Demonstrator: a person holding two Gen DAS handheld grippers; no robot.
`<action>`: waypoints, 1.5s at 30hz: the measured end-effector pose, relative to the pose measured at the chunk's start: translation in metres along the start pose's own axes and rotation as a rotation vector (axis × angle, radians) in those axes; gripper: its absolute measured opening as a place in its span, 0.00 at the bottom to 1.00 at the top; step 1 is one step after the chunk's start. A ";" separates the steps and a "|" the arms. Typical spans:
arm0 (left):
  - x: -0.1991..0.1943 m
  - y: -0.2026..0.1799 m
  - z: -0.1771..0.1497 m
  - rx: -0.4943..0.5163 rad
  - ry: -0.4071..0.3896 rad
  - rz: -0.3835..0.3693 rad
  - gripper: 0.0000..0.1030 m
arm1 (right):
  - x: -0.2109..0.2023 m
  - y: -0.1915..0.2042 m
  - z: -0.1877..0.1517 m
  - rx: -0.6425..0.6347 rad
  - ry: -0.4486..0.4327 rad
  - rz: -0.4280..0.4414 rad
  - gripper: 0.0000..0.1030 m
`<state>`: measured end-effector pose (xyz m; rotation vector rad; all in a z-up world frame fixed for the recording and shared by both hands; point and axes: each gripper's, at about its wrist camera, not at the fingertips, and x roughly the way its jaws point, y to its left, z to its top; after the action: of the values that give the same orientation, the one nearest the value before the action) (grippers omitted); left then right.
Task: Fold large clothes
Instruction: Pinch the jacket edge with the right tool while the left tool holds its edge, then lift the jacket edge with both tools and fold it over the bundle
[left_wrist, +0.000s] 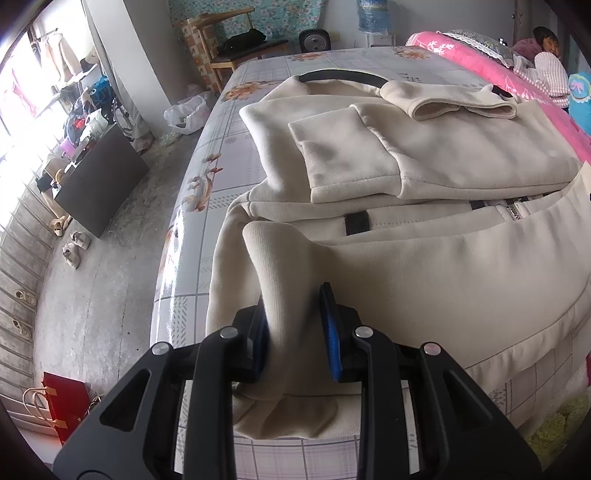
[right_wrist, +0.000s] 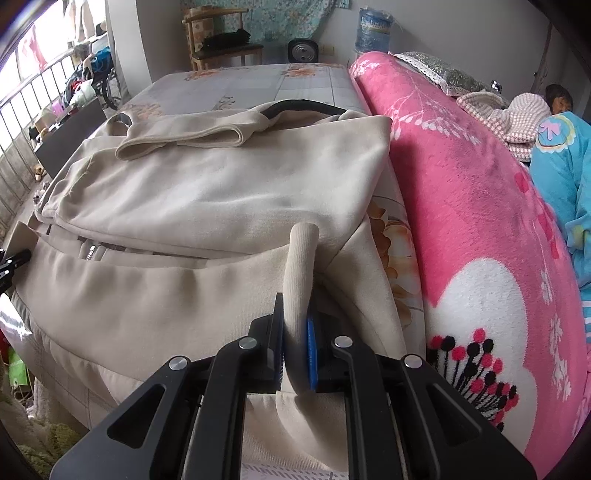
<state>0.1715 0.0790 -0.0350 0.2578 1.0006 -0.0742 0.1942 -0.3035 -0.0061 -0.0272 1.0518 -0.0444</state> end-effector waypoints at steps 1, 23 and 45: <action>0.000 0.000 0.000 -0.003 0.000 -0.002 0.24 | -0.003 0.001 0.000 -0.003 -0.006 -0.004 0.09; -0.046 0.016 -0.005 -0.096 -0.134 -0.033 0.05 | -0.060 0.016 -0.009 -0.024 -0.147 -0.087 0.06; -0.125 0.015 -0.021 -0.124 -0.352 -0.053 0.05 | -0.116 0.007 -0.035 0.053 -0.291 -0.077 0.06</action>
<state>0.0893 0.0917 0.0619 0.0993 0.6583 -0.1010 0.1065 -0.2905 0.0768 -0.0253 0.7586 -0.1343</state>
